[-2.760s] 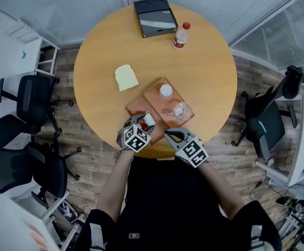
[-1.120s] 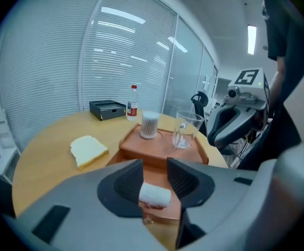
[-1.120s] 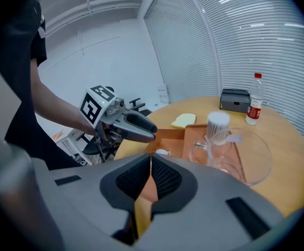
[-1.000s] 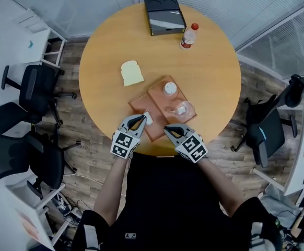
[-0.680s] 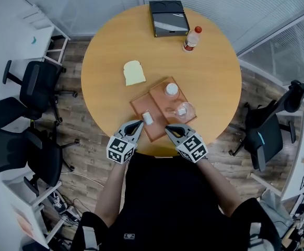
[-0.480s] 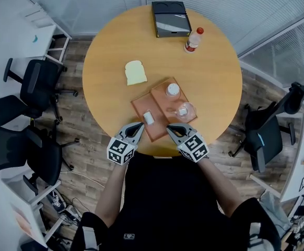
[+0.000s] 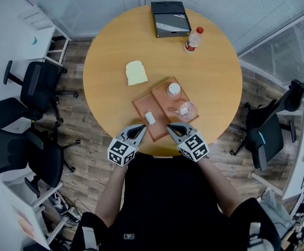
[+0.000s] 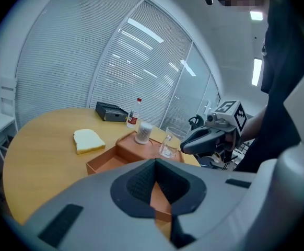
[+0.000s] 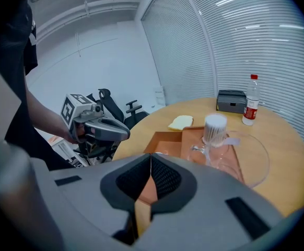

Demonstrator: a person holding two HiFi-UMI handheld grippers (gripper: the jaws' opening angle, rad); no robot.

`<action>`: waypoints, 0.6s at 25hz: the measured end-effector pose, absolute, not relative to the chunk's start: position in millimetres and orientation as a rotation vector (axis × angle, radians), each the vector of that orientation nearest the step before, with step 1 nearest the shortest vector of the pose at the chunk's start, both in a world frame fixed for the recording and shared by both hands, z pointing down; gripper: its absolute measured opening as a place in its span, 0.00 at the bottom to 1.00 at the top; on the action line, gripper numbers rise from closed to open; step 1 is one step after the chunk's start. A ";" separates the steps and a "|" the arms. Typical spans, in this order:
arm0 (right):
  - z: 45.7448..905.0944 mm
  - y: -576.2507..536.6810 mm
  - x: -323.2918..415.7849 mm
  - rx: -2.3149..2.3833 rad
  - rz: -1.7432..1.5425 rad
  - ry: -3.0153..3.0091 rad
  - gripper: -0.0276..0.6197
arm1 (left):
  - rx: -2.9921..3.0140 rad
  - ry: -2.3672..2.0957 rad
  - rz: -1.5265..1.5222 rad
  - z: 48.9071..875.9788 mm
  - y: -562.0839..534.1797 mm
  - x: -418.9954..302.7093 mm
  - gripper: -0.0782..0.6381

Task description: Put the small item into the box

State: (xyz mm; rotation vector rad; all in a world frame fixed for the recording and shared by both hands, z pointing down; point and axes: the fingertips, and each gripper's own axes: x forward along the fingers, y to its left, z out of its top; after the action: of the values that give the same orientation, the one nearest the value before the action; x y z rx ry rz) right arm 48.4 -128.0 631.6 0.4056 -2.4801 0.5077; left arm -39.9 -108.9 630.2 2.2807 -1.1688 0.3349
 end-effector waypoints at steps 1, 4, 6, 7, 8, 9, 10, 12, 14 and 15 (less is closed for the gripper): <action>631.9 -128.2 48.6 0.409 0.507 -2.479 0.05 | 2.280 -1.163 0.335 630.6 -109.0 -39.7 0.12; 632.4 -128.0 48.2 0.422 0.512 -2.476 0.05 | 2.275 -1.141 0.329 631.6 -108.3 -40.6 0.12; 632.8 -127.5 47.3 0.429 0.517 -2.475 0.05 | 2.274 -1.128 0.329 632.1 -107.6 -41.4 0.12; 633.2 -127.1 47.1 0.432 0.519 -2.473 0.05 | 2.277 -1.121 0.336 632.9 -107.0 -41.2 0.12; 633.7 -126.5 47.0 0.434 0.519 -2.472 0.05 | 2.281 -1.113 0.347 633.9 -106.2 -40.8 0.12; 634.0 -125.9 46.8 0.436 0.519 -2.471 0.05 | 2.286 -1.106 0.358 634.8 -105.2 -40.3 0.12; 634.0 -125.2 46.5 0.439 0.519 -2.471 0.05 | 2.289 -1.100 0.366 635.4 -104.3 -40.0 0.12; 633.7 -124.6 45.9 0.446 0.520 -2.469 0.05 | 2.293 -1.091 0.373 636.0 -103.4 -39.8 0.12; 633.5 -124.2 44.8 0.454 0.523 -2.470 0.05 | 2.295 -1.087 0.375 636.5 -103.1 -40.7 0.12; 633.5 -124.1 44.1 0.457 0.524 -2.470 0.05 | 2.296 -1.086 0.377 636.8 -103.1 -41.5 0.12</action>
State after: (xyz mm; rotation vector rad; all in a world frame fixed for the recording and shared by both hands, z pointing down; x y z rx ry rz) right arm 44.1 -124.1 633.5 0.4571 -2.4700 0.5242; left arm -41.5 -103.1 636.8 2.2961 -1.0862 0.3769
